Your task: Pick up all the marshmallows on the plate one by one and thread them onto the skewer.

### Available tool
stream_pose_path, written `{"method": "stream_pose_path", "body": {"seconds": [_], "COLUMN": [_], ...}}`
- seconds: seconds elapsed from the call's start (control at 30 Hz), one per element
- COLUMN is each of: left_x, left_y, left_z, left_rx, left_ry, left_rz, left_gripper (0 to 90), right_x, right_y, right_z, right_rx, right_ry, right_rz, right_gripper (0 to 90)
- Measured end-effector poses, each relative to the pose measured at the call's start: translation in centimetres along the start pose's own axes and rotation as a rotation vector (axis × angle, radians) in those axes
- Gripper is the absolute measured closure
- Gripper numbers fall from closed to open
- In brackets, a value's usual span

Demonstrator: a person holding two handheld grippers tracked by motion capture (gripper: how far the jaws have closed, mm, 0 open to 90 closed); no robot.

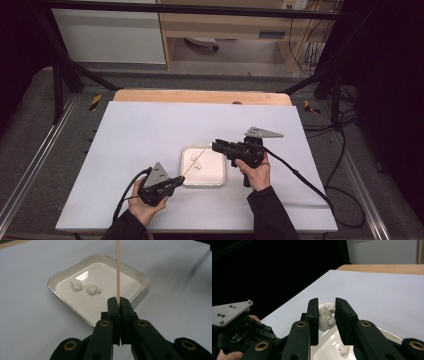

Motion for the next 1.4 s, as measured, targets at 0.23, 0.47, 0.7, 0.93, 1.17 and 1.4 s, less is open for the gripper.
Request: {"method": "stream_pose_path", "body": {"seconds": [0.23, 0.47, 0.7, 0.93, 1.17, 1.4], "left_x": [0.1, 0.1, 0.3, 0.3, 0.3, 0.5], "left_y": [0.1, 0.1, 0.1, 0.1, 0.0, -0.2], "left_z": [-0.1, -0.1, -0.1, -0.1, 0.0, 0.2], "left_rx": [0.017, 0.027, 0.033, 0.038, 0.025, 0.013], "left_ry": [-0.005, -0.009, -0.015, -0.018, -0.031, -0.032], "left_rz": [-0.005, -0.009, -0.004, -0.005, -0.005, -0.002], "left_gripper": [89.1, 89.1, 89.1, 89.1, 89.1, 89.2], "right_x": [-0.2, -0.2, -0.3, -0.4, -0.6, -0.8], "right_y": [-0.5, -0.7, -1.1, -1.4, -1.5, -1.6], "right_z": [-0.4, -0.4, -0.2, 0.0, 0.4, 0.8], "right_rx": [0.023, 0.04, 0.033, 0.03, 0.007, -0.012], "right_ry": [-0.043, -0.071, -0.083, -0.102, -0.092, -0.085], "right_rz": [-0.036, -0.057, -0.073, -0.094, -0.109, -0.114], "right_gripper": [74.2, 74.0, 73.9, 74.5, 77.5, 79.7]}}
Point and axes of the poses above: each handheld gripper's, and its own axes: y roughly backward along the jaws, z roughly out of its underside, x roughly to its right, the point moved 4 cm from there along -y, roughly forward along the jaws, and after that the axes turned 1 degree about -y, right-handed, at the moved point
